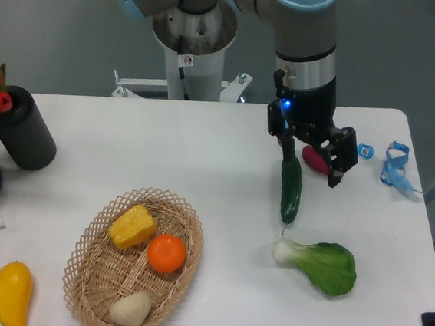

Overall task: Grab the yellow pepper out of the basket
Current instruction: 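Move the open gripper from beside the cucumber over the wicker basket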

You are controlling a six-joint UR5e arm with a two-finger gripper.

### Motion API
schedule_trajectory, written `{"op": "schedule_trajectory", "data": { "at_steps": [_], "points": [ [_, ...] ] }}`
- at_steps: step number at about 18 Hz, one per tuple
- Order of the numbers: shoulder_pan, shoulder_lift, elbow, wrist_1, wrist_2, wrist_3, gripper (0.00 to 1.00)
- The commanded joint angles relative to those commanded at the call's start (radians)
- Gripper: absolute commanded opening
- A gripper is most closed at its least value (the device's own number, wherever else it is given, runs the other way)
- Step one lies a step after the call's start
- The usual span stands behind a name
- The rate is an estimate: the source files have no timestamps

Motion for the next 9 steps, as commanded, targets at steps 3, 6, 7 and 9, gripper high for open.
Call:
{"op": "schedule_trajectory", "data": {
  "at_steps": [3,6,7,9],
  "points": [
    [0.0,0.002,0.0,0.0,0.0,0.002,1.0],
    [0.0,0.003,-0.017,0.002,-0.002,0.003,1.0],
    [0.0,0.003,-0.02,0.002,-0.002,0.003,1.0],
    [0.0,0.002,-0.024,0.002,-0.003,0.002,1.0]
  ]
}}
